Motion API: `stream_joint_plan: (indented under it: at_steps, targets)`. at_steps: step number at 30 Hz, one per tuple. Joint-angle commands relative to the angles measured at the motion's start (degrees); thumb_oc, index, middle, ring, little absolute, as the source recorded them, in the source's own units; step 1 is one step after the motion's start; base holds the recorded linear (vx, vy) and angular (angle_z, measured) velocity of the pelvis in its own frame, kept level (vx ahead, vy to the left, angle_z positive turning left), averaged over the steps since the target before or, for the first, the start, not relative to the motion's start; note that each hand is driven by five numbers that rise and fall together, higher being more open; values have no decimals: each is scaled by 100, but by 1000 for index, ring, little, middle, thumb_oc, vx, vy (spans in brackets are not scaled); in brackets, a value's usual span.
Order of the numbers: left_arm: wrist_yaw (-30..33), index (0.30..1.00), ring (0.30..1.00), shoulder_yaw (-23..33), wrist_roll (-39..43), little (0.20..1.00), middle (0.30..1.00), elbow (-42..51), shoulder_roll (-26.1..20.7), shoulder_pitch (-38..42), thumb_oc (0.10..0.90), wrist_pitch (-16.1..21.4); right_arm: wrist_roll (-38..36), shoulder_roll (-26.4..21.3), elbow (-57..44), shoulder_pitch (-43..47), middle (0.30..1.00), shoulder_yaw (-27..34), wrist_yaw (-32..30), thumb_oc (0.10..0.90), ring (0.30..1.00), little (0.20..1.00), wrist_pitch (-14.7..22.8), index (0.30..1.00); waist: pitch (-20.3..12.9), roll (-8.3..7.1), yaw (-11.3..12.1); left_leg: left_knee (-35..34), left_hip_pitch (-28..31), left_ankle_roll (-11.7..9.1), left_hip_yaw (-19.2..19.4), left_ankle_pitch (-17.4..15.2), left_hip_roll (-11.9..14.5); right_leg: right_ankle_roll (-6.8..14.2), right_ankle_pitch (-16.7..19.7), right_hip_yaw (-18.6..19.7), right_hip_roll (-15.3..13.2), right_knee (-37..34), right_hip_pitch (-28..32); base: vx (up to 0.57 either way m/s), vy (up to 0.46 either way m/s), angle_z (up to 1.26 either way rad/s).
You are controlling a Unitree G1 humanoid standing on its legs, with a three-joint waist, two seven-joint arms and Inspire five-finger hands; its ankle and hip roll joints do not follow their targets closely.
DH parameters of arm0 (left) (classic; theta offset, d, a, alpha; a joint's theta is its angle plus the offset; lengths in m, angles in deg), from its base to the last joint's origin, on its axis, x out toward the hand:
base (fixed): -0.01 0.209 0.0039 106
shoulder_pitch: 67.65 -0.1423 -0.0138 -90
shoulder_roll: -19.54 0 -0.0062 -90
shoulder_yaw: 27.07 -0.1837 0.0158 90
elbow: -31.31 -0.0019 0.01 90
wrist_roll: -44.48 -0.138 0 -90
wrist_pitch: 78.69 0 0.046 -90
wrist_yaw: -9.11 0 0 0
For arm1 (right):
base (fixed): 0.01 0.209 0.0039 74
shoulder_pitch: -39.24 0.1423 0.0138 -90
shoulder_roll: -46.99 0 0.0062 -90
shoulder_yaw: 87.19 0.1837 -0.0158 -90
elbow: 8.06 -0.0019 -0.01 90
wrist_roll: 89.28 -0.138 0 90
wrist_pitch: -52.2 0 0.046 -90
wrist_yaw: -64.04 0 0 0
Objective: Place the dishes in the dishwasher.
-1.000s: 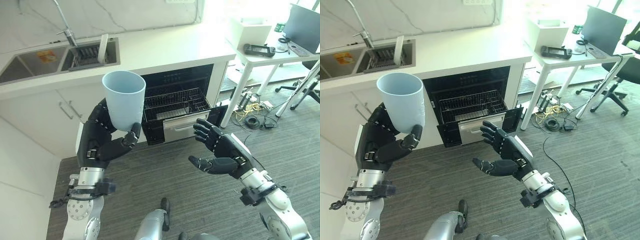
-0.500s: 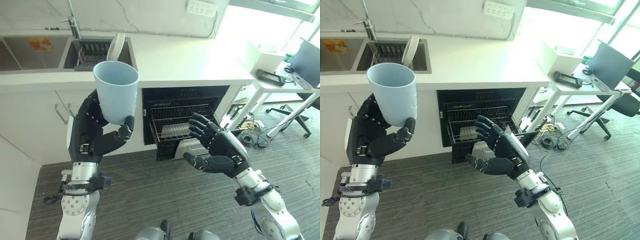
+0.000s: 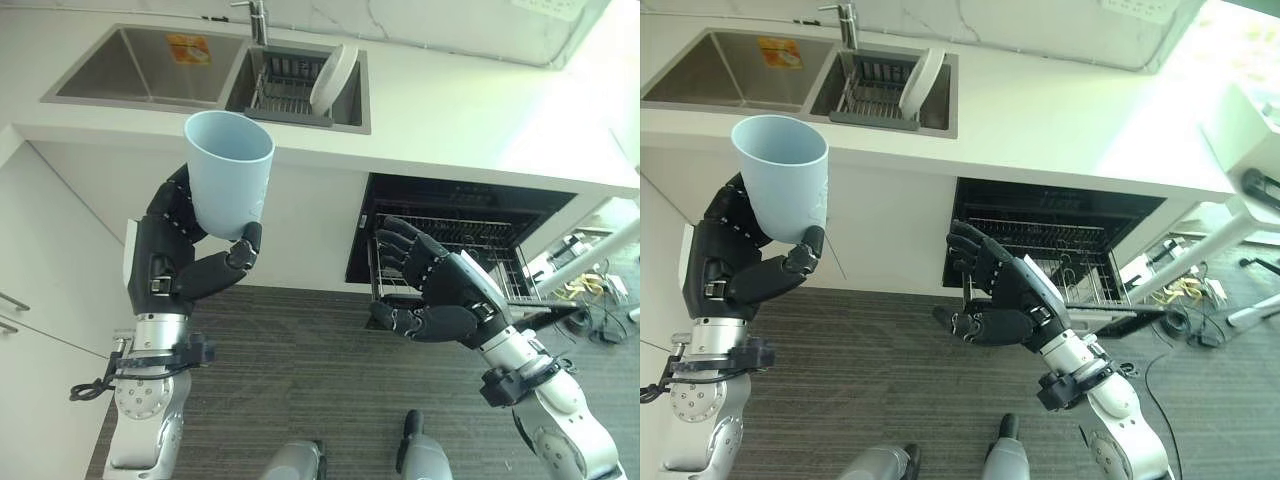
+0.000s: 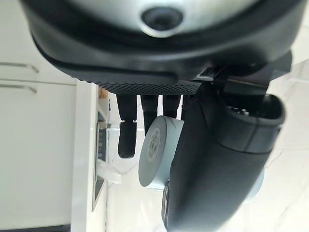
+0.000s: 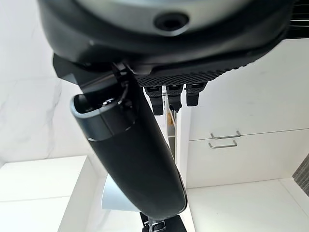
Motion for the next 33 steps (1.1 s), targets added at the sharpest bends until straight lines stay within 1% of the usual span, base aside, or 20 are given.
stream_joint_plan:
  at_steps: [1, 4, 5, 6, 7, 10, 11, 13, 14, 16, 17, 18, 20, 25, 26, 27, 28, 29, 31, 33]
  targets:
    - [-2, 300, 300, -17, -9, 300, 300, 1087, -391, 127, 400, 499, -688, -179, -452, 514, 900, 126, -134, 800, 900, 900, 437, 900, -791, -102, -151, -350, 357, -561, 229, -337, 839, 310, -529, -193, 3, 530, -116, 148, -474, 10]
    - [204, 300, 300, -150, -102, 300, 300, 1043, -362, 186, 400, 462, -812, -298, -392, 757, 900, 31, -135, 800, 900, 900, 496, 900, -799, -70, -214, -350, 403, -689, 352, -150, 1059, 106, -717, -290, 265, 530, -9, 97, -391, -7]
    - [235, 300, 300, -190, -112, 300, 300, 1025, -358, 205, 400, 455, -842, -314, -353, 818, 900, 19, -126, 800, 900, 900, 534, 900, -794, -55, -225, -350, 390, -730, 390, 22, 1134, 27, -774, -326, 363, 530, 49, 55, -393, 11]
    - [291, 300, 300, -300, -171, 300, 300, 1014, -333, 267, 400, 448, -866, -345, -310, 939, 900, -16, -199, 800, 900, 900, 629, 900, -761, -48, -194, -350, 325, -778, 430, 408, 1194, -96, -865, -405, 508, 530, 183, 59, -465, 5]
    - [317, 300, 300, -399, -193, 300, 300, 995, -315, 329, 400, 438, -879, -360, -274, 1032, 900, -27, -329, 800, 900, 900, 740, 900, -726, -79, -161, -350, 295, -779, 563, 729, 1209, -202, -960, -504, 579, 530, 314, 57, -444, -4]
    - [223, 300, 300, -621, -88, 300, 300, 901, -260, 476, 400, 456, -1205, -252, -38, 1306, 900, 1, -871, 800, 900, 900, 1021, 900, -619, -136, -151, -350, 280, -703, 1051, 868, 1073, -335, -1030, -747, 549, 530, 497, 25, -246, 24]
    - [31, 300, 300, -725, 13, 300, 300, 800, -212, 588, 400, 487, -749, -180, 70, 1387, 900, -4, -1057, 800, 900, 900, 1149, 900, -560, -107, -114, -350, 104, -578, 1194, 644, 761, -331, -1054, -855, 572, 530, 552, -2, -85, 57]
    - [-121, 300, 300, -817, 56, 300, 300, 763, -180, 632, 400, 508, -369, -186, 118, 1513, 900, -94, -1416, 800, 900, 900, 1259, 900, -522, 32, -121, -350, -94, -492, 1258, 365, 467, -291, -1086, -904, 707, 530, 558, 10, 27, 66]
    - [-212, 300, 300, -814, 67, 300, 300, 750, -167, 620, 400, 502, -412, -133, 126, 1526, 900, -83, -1487, 800, 900, 900, 1292, 900, -534, 179, -159, -350, -305, -538, 1362, 385, 453, -292, -1129, -912, 880, 530, 572, 28, 99, 64]
    - [-260, 300, 300, -817, 66, 300, 300, 721, -150, 633, 400, 497, -390, -70, 132, 1494, 900, -50, -1484, 800, 900, 900, 1341, 900, -551, 226, -214, -350, -382, -544, 1526, 416, 530, -306, -1161, -946, 913, 530, 586, 35, 117, 33]
    - [-44, 300, 300, -931, -91, 300, 300, 582, -170, 775, 400, 498, -216, 35, 63, 1377, 900, -78, -1380, 800, 900, 900, 1358, 900, -645, 297, -329, -350, -353, -453, 1037, 270, 359, -279, -1156, -766, 992, 530, 572, 37, 177, 5]
    - [46, 300, 300, -936, -118, 300, 300, 591, -185, 798, 400, 474, -194, 46, 32, 1348, 900, -95, -1345, 800, 900, 900, 1342, 900, -701, 308, -351, -350, -387, -427, 905, 280, 292, -272, -1106, -730, 998, 530, 528, 53, 227, 6]
    - [45, 300, 300, -880, -130, 300, 300, 604, -178, 832, 400, 430, -314, 61, -28, 1191, 900, 9, -1243, 800, 900, 900, 1306, 900, -832, 292, -419, -350, -334, -417, 1044, 193, 373, -248, -1110, -815, 930, 530, 557, 29, 118, -26]
    - [128, 300, 300, -893, -146, 300, 300, 530, -170, 940, 400, 401, -233, 111, -64, 1164, 900, 8, -1002, 800, 900, 900, 1253, 900, -960, 273, -411, -350, -241, -337, 863, 44, 190, -209, -1102, -910, 850, 530, 665, 21, 150, -41]
    - [109, 300, 300, -900, -199, 300, 300, 496, -193, 956, 400, 446, -245, 129, -45, 1191, 900, 20, -979, 800, 900, 900, 1244, 900, -947, 288, -428, -350, -221, -293, 836, 40, 168, -205, -988, -974, 903, 530, 753, 55, 206, -4]
    - [50, 300, 300, -888, -294, 300, 300, 432, -246, 941, 400, 627, -209, 191, -48, 1161, 900, 46, -791, 800, 900, 900, 1362, 900, -793, 373, -520, -350, -158, -178, 704, 61, 186, -54, -206, -1090, 1064, 530, 824, 38, 129, -2]
    - [13, 300, 300, -888, -268, 300, 300, 297, -262, 1004, 400, 717, -88, 207, -14, 1149, 900, 35, -735, 800, 900, 900, 1362, 900, -647, 332, -573, -350, -99, -171, 614, 41, 151, -37, -54, -912, 912, 530, 606, 18, 40, -4]
    - [26, 300, 300, -878, -232, 300, 300, 260, -282, 1049, 400, 718, -69, 206, 17, 1163, 900, 30, -733, 800, 900, 900, 1371, 900, -610, 283, -553, -350, -97, -186, 625, 44, 143, -48, -185, -904, 801, 530, 537, -7, -81, 3]
    - [69, 300, 300, -859, -237, 300, 300, 275, -292, 1065, 400, 657, -35, 236, 31, 1199, 900, -18, -763, 800, 900, 900, 1427, 900, -580, 221, -528, -350, -63, -202, 704, 5, 183, 12, -107, -936, 667, 530, 383, 15, -125, 2]
    - [65, 300, 300, -869, -298, 300, 300, 277, -271, 1115, 400, 591, -36, 203, 64, 1328, 900, -41, -836, 800, 900, 900, 1529, 900, -590, 157, -515, -350, -28, -219, 807, -78, 259, 30, -391, -874, 648, 530, 276, 22, -207, -18]
